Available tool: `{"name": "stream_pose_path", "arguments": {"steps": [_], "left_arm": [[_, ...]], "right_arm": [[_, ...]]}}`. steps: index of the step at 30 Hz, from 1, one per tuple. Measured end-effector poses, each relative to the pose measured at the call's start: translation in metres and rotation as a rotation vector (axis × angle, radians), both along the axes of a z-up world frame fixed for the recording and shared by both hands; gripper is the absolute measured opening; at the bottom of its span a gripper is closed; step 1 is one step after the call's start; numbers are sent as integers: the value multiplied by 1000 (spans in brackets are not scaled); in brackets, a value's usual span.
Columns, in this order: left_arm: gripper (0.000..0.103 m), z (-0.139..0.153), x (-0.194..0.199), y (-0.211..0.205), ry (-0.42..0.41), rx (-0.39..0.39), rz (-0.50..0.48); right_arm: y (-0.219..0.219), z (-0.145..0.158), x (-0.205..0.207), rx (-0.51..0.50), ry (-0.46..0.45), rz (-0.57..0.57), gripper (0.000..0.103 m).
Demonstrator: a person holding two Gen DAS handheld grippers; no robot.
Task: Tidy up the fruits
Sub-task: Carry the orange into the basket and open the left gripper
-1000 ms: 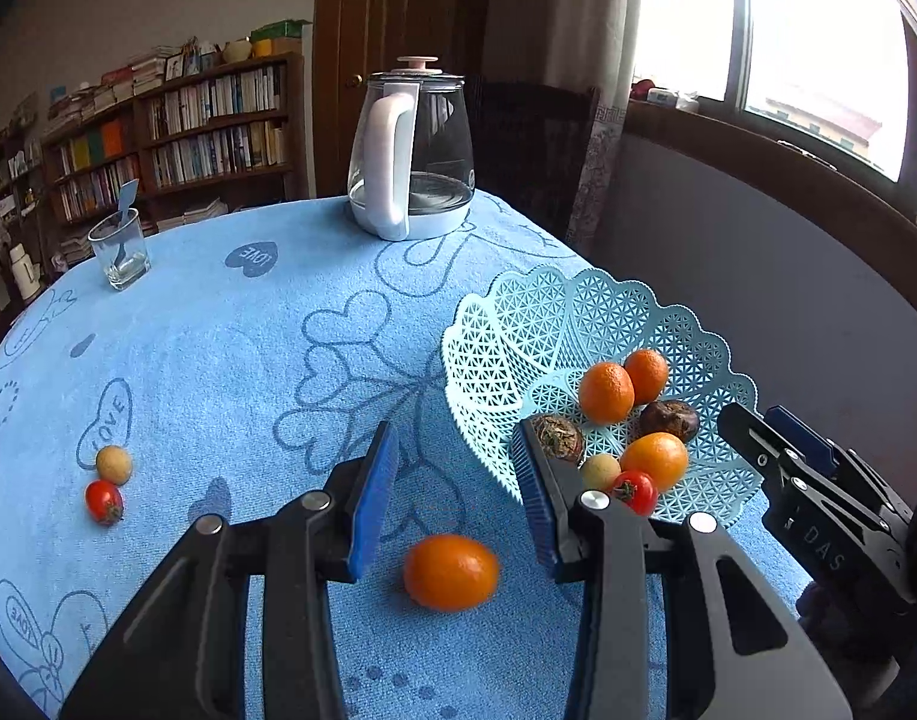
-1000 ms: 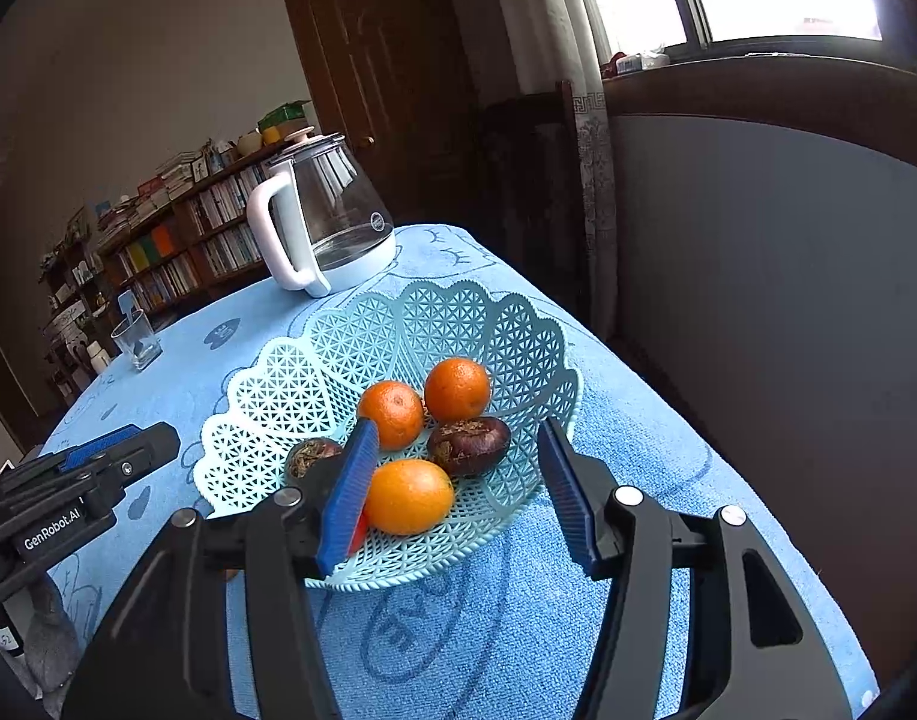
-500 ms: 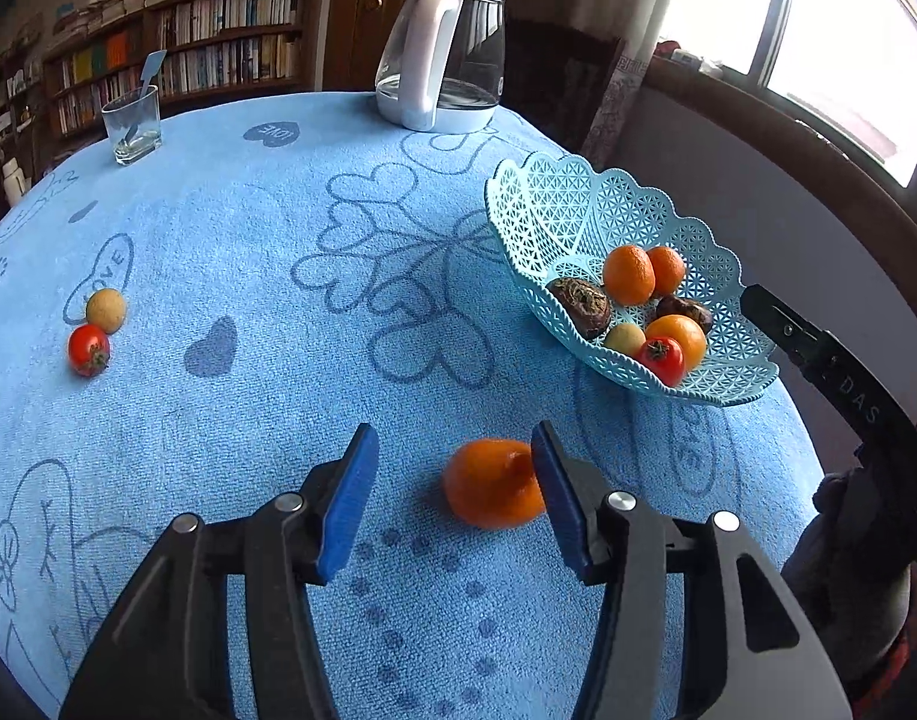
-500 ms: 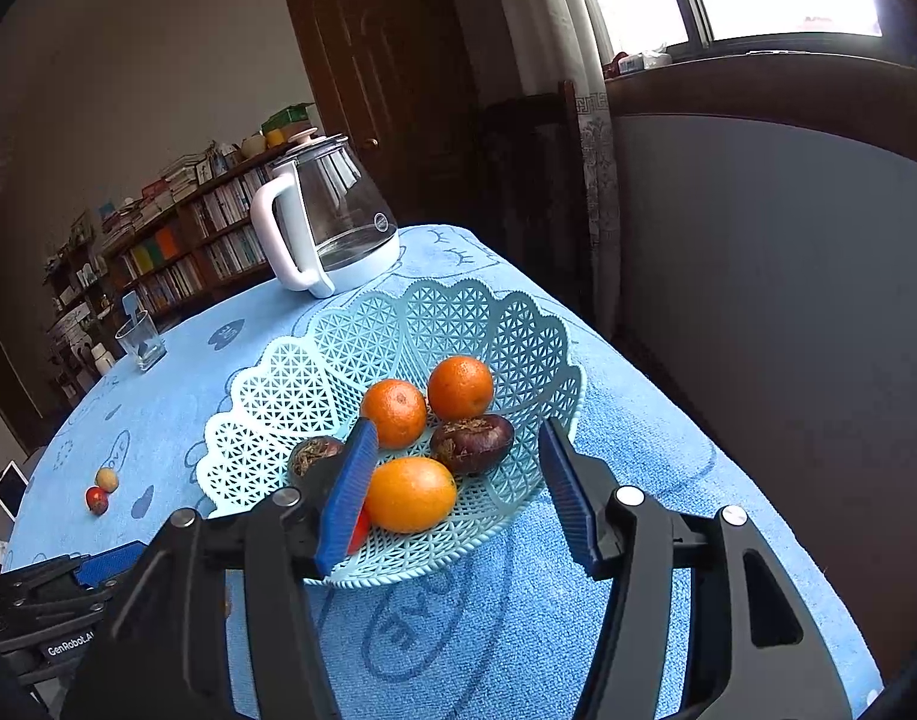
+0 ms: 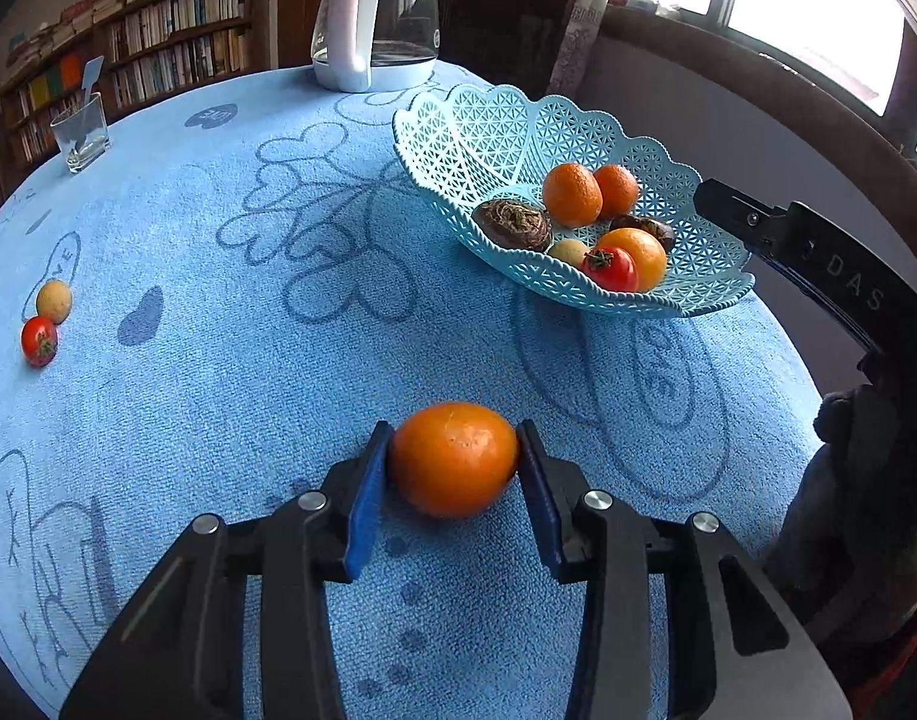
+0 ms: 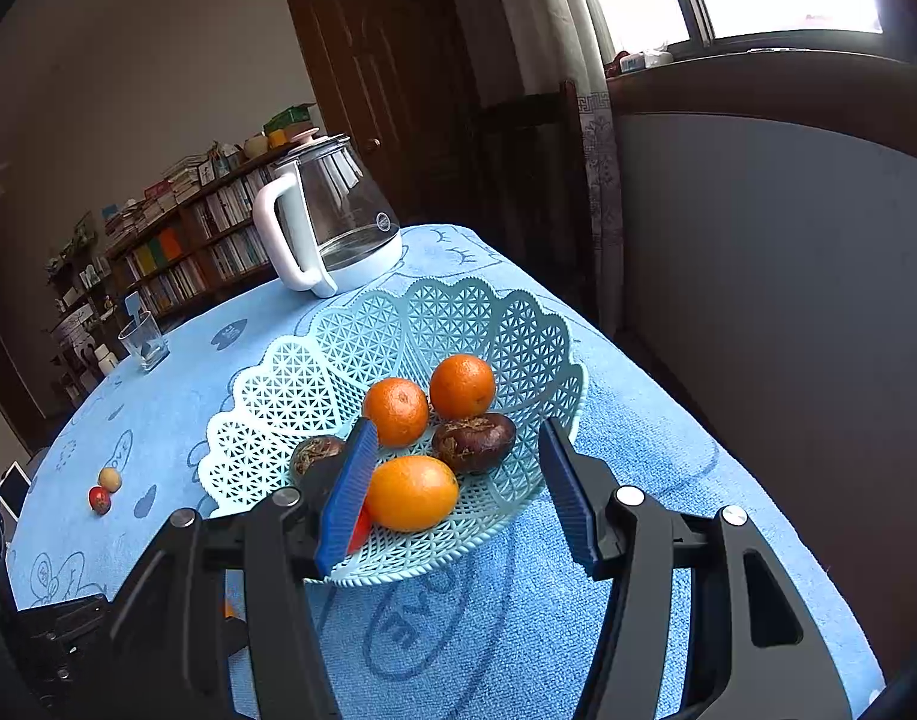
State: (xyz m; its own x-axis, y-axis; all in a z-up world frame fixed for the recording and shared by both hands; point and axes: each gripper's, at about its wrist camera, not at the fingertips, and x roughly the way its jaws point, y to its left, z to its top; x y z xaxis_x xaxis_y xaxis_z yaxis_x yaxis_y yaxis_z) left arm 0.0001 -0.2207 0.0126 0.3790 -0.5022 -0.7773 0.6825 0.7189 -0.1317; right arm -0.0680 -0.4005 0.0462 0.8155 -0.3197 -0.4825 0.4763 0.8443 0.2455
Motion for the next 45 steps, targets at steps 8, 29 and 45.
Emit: {"name": "stream_pose_path", "arguments": {"steps": [8,29,45], "left_arm": [[41,12,-4,3,-39,-17,-5],[49,56,27,-41,-105,-114,7],[50,49,35,-26,-95,-100,71]], "right_arm": [[0,0,0,2,-1,0,58],[3,1,0,7,-6,3,58],[5,0,0,0,-10,0,58]]}}
